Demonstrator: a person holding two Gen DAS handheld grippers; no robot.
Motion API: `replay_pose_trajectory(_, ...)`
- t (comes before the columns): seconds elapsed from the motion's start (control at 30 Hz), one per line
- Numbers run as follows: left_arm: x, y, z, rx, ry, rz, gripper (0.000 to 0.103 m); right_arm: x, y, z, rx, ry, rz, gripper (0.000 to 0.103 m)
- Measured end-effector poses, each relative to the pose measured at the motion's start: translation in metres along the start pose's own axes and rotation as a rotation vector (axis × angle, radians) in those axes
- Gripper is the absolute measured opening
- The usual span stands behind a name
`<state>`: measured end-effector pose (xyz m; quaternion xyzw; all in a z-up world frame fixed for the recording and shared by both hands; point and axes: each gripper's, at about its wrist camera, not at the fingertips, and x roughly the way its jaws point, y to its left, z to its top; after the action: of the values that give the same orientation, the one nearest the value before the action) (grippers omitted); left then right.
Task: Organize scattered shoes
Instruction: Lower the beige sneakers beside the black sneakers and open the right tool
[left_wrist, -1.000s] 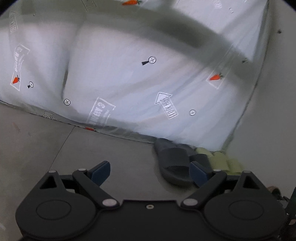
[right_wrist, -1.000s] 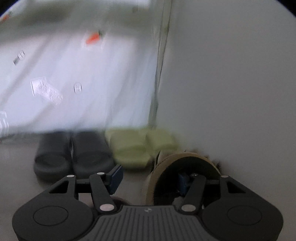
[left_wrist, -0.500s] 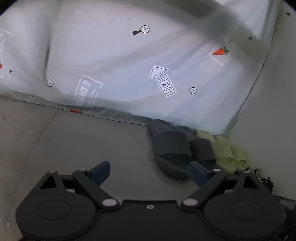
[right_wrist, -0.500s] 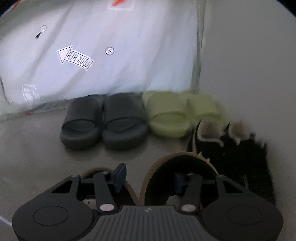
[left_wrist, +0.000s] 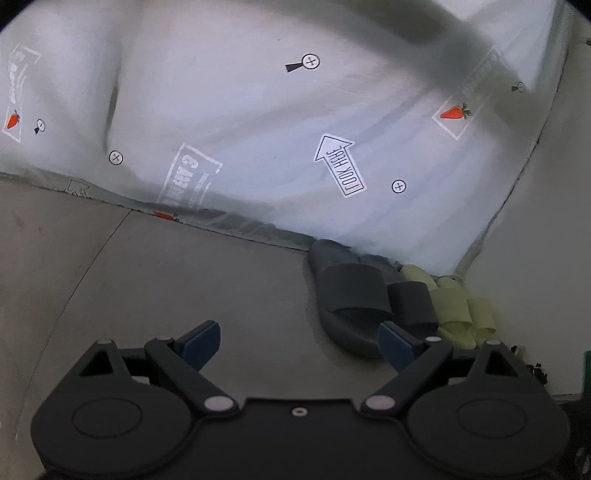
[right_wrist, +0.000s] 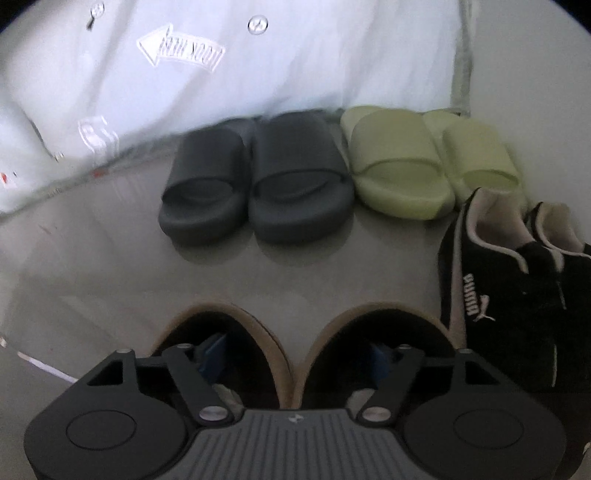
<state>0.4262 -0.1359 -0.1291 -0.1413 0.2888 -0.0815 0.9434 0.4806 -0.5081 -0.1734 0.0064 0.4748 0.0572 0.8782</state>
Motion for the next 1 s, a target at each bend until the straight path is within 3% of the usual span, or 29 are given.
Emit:
replay_pose_trajectory(0.13,0.001,0.0,0.0,0.003,0.002,0.005,0.093,0.01,0.014,0.003,-0.045,-0.009,-0.053,0.075)
replay_pose_trajectory(0.3,0.006,0.0,0.002,0.004,0.012,0.007,0.093,0.028,0.007,0.022,-0.082,-0.012,-0.028,0.075)
replay_pose_trajectory(0.5,0.009,-0.001,0.005,0.012,0.011,0.005,0.093,0.053,-0.009,0.066,-0.008,-0.012,-0.054,0.075)
replay_pose_trajectory(0.63,0.009,0.001,0.006,0.008,0.007,0.015,0.093,0.066,-0.007,0.085,-0.039,-0.004,-0.05,0.075)
replay_pose_trajectory(1.0,0.002,0.005,0.011,0.003,-0.014,0.031,0.093,0.06,0.001,0.097,-0.067,0.052,-0.063,0.076)
